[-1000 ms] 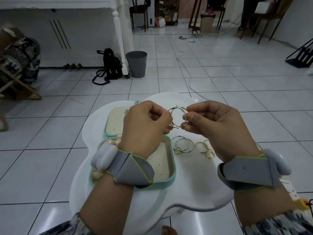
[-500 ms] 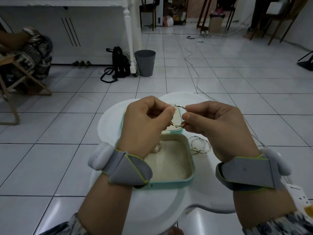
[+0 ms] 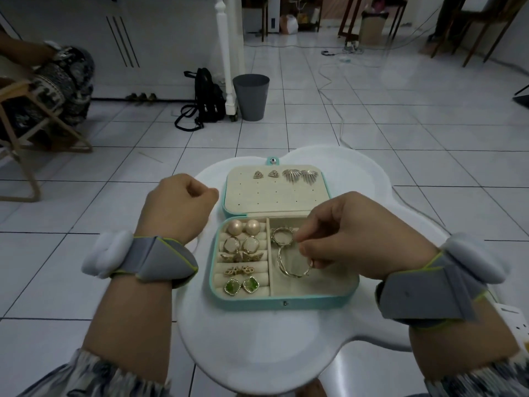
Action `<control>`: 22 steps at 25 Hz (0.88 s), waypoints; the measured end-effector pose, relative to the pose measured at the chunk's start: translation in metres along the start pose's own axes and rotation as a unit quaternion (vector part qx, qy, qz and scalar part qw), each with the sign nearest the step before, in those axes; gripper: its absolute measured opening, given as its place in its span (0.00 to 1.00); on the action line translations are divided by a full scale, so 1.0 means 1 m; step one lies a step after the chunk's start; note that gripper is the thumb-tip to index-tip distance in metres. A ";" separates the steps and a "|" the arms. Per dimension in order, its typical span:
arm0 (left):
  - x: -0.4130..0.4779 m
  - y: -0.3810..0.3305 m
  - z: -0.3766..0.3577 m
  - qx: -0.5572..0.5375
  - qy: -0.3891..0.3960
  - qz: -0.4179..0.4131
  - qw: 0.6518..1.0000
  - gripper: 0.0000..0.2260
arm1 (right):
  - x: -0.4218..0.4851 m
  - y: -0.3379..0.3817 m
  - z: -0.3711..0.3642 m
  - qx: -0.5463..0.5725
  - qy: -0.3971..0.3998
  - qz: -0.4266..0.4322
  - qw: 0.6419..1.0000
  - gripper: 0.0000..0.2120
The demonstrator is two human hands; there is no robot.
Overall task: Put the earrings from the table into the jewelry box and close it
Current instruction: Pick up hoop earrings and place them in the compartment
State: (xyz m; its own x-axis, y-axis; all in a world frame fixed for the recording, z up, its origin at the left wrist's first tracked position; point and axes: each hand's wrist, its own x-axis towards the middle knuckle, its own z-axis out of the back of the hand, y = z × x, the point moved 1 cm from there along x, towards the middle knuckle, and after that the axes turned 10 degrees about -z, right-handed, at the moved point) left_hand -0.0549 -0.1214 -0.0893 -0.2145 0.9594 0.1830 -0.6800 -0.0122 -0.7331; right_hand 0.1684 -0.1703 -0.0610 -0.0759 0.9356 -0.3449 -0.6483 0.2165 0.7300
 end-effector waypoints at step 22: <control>0.000 -0.009 -0.019 0.059 0.035 -0.002 0.998 0.06 | -0.002 0.011 -0.020 -0.140 -0.084 0.006 0.987 0.05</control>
State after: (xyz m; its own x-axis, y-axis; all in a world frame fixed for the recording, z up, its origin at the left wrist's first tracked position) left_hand -0.0355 -0.1159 -0.0946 -0.1650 0.9766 0.1377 -0.7593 -0.0367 -0.6497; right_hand 0.1463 -0.1755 -0.0645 0.0258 0.9757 -0.2174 -0.8341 0.1409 0.5333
